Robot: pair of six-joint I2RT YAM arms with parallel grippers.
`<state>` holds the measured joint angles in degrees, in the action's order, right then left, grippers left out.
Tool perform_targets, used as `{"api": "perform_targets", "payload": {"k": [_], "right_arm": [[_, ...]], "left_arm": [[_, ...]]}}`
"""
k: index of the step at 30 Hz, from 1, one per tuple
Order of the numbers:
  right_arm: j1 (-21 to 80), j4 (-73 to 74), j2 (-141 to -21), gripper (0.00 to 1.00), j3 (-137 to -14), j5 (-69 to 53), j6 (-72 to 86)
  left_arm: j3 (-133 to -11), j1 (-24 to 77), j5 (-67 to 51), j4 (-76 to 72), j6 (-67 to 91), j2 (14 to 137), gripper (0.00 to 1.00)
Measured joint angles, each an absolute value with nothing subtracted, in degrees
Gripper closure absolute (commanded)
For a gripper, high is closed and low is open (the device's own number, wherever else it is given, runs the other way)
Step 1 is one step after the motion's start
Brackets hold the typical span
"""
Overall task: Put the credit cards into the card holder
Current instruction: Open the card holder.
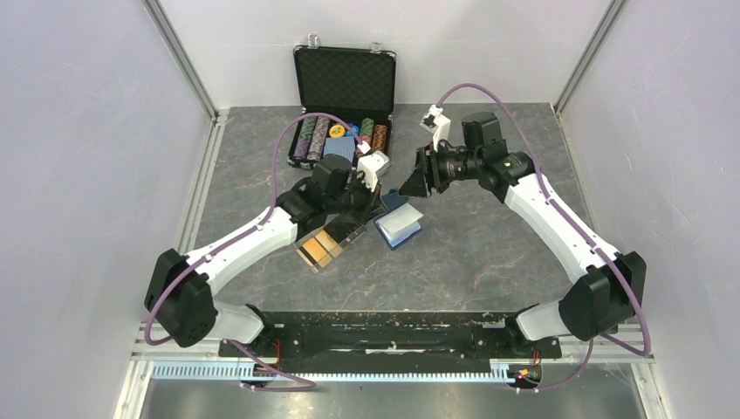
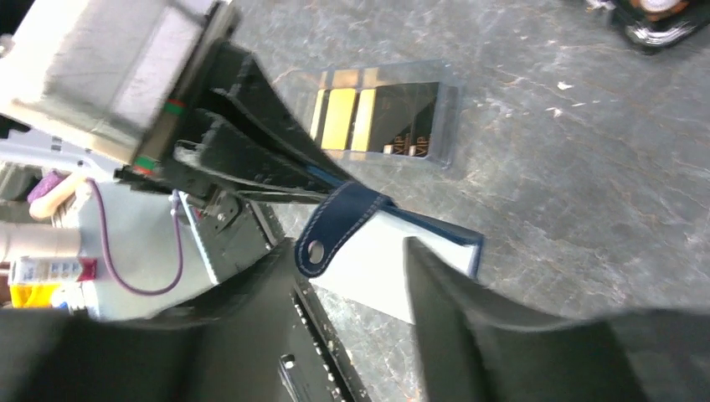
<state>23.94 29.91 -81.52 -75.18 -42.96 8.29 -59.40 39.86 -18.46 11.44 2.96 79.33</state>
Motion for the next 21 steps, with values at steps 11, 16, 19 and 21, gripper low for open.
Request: {"api": "perform_targets", "payload": {"k": [11, 16, 19, 21], "right_arm": [[16.1, 28.7, -75.0, 0.02, -69.5, -43.8, 5.2], [16.4, 27.9, -74.5, 0.03, -66.9, -50.1, 2.5], [16.3, 27.5, -74.5, 0.15, -66.3, -53.6, 1.4], [16.3, 26.6, -74.5, 0.26, -66.2, -56.0, 1.2]], "left_arm": [[-59.8, 39.7, -26.9, 13.3, 3.1, 74.0, 0.98], [-60.7, 39.7, -32.7, 13.6, 3.5, 74.0, 0.98], [-61.3, 39.7, -35.0, 13.5, 3.8, 74.0, 0.98], [-61.5, 39.7, -36.3, 13.3, 4.2, 74.0, 0.98]]}}
